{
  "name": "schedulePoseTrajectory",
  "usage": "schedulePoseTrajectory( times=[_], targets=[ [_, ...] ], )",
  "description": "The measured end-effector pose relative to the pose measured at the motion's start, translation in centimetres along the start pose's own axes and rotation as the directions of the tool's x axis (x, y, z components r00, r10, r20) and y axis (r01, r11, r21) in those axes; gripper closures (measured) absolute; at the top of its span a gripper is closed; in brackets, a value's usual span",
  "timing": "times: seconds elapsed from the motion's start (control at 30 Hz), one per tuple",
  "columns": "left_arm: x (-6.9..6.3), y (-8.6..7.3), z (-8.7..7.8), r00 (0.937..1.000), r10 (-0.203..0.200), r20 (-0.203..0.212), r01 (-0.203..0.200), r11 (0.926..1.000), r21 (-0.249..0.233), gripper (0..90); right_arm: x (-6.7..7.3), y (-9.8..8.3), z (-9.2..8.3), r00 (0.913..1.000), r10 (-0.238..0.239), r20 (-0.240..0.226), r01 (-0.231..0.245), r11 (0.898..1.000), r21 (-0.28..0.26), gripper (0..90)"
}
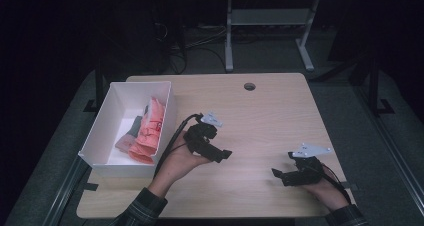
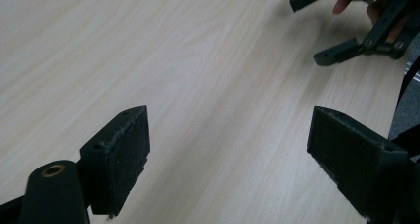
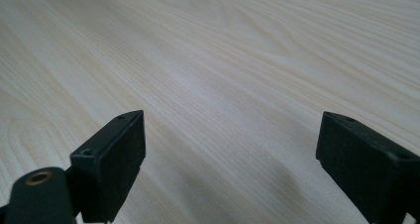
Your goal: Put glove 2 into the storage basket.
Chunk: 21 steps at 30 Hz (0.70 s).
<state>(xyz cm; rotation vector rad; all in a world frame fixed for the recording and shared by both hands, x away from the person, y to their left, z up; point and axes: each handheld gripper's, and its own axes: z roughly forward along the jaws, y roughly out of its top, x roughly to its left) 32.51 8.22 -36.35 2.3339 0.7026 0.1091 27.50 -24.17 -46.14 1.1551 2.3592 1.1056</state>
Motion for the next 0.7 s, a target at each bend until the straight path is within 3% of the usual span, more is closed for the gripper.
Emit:
schedulePoseTrajectory(
  times=[0.43, 0.47, 0.63, 0.7],
  targets=[
    [-0.2, -3.1, 4.1, 0.9996, -0.011, 0.027, 0.01, 0.9993, 0.037, 16.0, 0.1, 0.0, 0.1, 1.0, -0.008, -0.001, 0.008, 1.0, 0.006, 11.6],
    [-0.1, -3.2, 4.2, 0.9996, 0.003, 0.029, -0.005, 0.9987, 0.05, 16.0, 0.1, 0.0, 0.1, 1.0, -0.009, -0.001, 0.009, 1.0, 0.006, 11.6],
    [-0.1, -3.3, 4.5, 0.9995, -0.01, 0.03, 0.009, 0.999, 0.044, 15.9, 0.1, 0.0, 0.1, 0.9999, -0.011, -0.001, 0.011, 1.0, 0.007, 11.6],
    [0.0, -3.4, 4.5, 0.9994, 0.004, 0.034, -0.006, 0.9986, 0.053, 16.0, 0.1, -0.1, 0.1, 0.9999, -0.01, -0.002, 0.01, 1.0, 0.009, 11.6]
  ],
)
